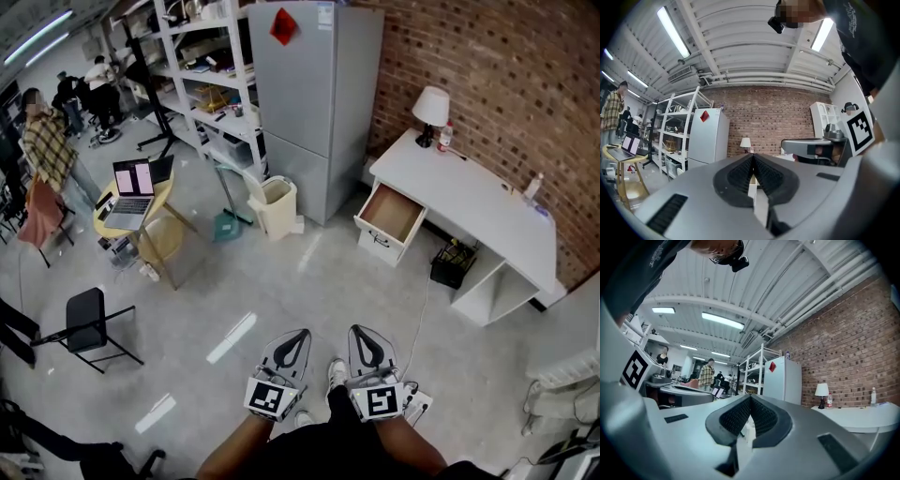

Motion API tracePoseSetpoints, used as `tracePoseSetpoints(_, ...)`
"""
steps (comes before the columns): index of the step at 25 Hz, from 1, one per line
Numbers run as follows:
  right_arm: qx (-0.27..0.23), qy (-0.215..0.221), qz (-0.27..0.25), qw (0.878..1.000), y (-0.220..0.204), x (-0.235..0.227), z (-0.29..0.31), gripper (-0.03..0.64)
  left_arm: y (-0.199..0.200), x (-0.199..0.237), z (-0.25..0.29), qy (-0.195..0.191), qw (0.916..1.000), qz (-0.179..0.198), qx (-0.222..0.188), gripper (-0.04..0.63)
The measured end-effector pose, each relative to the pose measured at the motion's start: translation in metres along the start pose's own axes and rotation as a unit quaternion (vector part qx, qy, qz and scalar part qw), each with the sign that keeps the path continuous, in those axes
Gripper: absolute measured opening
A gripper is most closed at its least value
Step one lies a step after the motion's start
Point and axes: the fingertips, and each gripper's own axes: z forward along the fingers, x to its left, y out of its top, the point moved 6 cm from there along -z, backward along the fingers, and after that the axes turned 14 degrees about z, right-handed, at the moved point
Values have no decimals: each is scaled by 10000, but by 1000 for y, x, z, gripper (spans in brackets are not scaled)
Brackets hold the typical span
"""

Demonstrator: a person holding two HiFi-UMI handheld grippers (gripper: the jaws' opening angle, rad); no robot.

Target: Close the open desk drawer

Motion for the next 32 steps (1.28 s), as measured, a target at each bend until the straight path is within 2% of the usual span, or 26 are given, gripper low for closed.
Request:
tracePoseSetpoints(4,20,-142,55,9999,-6,-25,25,26,-5,14,28,-16,10000,-52,-46,2)
tracePoseSetpoints(8,-51,-86,115,9999,-7,-50,55,26,-9,30,67,-49,10000,-2,-48,2)
tracePoseSetpoints(12,-21,12,-212,9998,-11,-74,83,26,-18,39,111,-125,9999,-5,-12,2)
tracePoseSetpoints(15,168,20,-259,9995,-11,-91,102,26,-23,47,138,-223,9996,25,148,2)
tracePoseSetpoints(21,92,69,-58,9999,-6,-136,135,26,-14,59,195,-174,9998,1,95,2)
tracePoseSetpoints(32,-10,13,6,10000,-10,-186,181,26,-34,87,253,-115,9995,25,304,2)
